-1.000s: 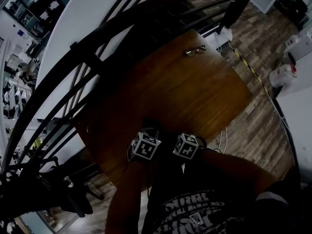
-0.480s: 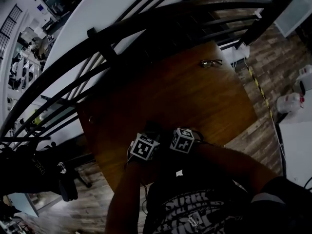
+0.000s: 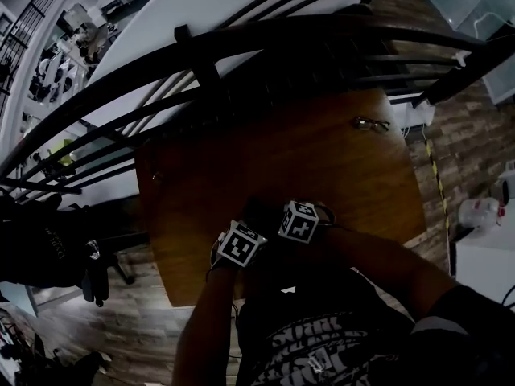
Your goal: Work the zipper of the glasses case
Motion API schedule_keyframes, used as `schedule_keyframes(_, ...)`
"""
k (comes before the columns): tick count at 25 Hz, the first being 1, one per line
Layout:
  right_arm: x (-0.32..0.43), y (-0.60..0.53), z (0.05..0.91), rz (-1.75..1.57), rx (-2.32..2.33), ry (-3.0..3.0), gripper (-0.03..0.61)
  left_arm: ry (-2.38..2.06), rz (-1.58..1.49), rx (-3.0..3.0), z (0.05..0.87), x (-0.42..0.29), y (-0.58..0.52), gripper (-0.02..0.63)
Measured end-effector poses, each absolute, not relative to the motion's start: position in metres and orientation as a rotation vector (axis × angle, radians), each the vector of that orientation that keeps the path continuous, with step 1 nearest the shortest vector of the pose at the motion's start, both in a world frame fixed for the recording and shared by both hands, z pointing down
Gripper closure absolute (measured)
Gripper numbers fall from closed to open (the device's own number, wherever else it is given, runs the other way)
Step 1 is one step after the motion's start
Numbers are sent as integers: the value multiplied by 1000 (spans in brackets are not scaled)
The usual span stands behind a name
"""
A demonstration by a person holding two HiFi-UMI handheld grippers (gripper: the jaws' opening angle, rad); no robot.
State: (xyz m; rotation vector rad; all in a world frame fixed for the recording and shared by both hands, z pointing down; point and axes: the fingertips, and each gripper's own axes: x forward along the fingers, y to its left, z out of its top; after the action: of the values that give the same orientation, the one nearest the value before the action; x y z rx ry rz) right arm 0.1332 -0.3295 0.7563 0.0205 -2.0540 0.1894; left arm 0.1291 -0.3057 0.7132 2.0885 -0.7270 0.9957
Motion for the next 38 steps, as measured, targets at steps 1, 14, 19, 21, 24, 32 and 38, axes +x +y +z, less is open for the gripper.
schedule_keyframes(1, 131, -333, 757, 179, 12, -2054, 578, -733, 999, 2083, 714, 129, -305, 609)
schedule_keyframes(14, 125, -368, 756, 108, 82, -2051, 549, -801, 965, 2080, 717, 133, -309, 609)
schedule_keyframes(19, 145, -366, 747, 472, 292, -2107, 548, -796, 938, 2123, 714, 131, -306, 609)
schedule_keyframes(21, 148, -348, 740, 727, 271, -2158, 540, -773, 877, 2139, 709, 131, -307, 609)
schedule_keyframes(24, 154, -325, 726, 1005, 255, -2177, 439, -759, 842, 2145, 700, 127, -301, 607)
schedule_keyframes(32, 119, -279, 731, 1325, 303, -2127, 298, -790, 531, 2005, 696, 66, -252, 607)
schedule_keyframes(38, 88, -266, 727, 1356, 233, -2109, 276, -772, 351, 1952, 696, 39, -242, 534)
